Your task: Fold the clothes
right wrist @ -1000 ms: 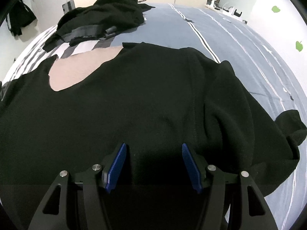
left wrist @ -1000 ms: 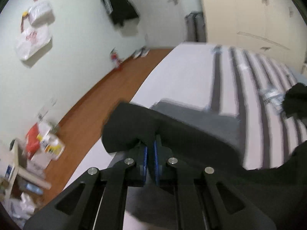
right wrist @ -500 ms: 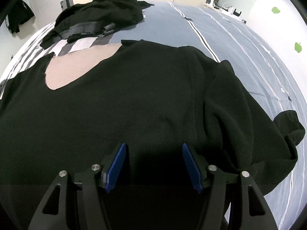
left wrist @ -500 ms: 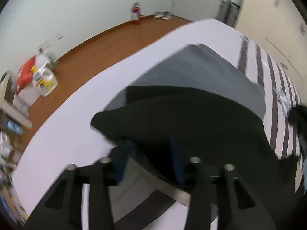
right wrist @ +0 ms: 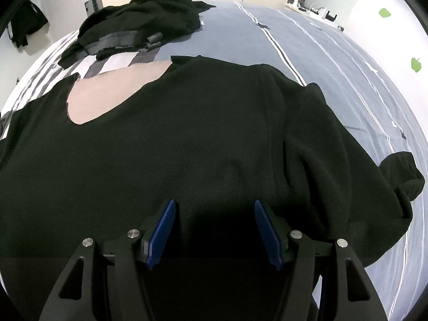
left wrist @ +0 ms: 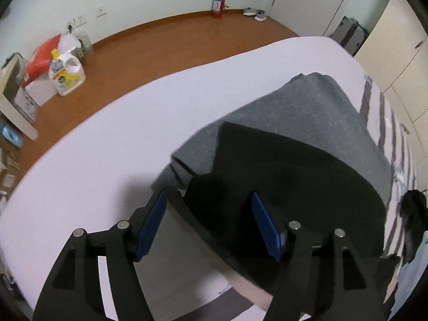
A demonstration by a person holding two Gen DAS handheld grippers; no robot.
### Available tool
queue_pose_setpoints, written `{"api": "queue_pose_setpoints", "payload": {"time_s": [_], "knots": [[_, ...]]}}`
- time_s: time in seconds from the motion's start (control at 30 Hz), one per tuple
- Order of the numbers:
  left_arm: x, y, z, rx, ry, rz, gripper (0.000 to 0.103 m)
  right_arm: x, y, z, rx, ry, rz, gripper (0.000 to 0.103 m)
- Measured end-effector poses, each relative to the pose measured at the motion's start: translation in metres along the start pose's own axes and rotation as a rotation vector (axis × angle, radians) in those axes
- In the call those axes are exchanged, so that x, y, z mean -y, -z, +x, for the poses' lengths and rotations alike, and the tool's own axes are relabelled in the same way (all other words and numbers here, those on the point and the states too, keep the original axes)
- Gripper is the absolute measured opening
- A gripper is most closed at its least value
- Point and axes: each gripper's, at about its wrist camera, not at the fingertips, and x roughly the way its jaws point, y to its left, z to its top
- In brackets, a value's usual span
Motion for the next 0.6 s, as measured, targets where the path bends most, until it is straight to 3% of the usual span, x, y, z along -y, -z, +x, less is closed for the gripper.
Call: {"api": "queue_pose_setpoints", "payload": {"time_s": [0.03, 0.07, 0.13, 0.27, 0.4, 0.6], "knots": [[0.005, 0.002, -0.002, 0.025, -0.008, 0.044, 0.043, 0.0, 0.001, 0.0, -0.001, -0.001, 0.0, 0.058], [0.01, 0.003, -0.003, 0.035, -0.02, 0.08, 0.018, 0.0, 0.001, 0.0, -0.002, -0.001, 0.003, 0.058], [0.016, 0.005, -0.004, 0.043, -0.046, 0.136, 0.002, 0.0, 0.001, 0.001, -0.002, -0.002, 0.005, 0.058], [0.015, 0.002, -0.019, 0.088, -0.06, 0.159, 0.0, 0.001, 0.0, 0.002, -0.001, -0.001, 0.01, 0.058], [0.014, 0.0, -0.053, 0.137, -0.015, 0.136, 0.0, 0.002, -0.001, 0.003, 0.002, -0.001, 0.022, 0.058], [0.069, 0.021, -0.115, 0.205, 0.089, 0.235, 0.0, 0.007, -0.005, -0.002, 0.012, -0.006, 0.01, 0.058]]}}
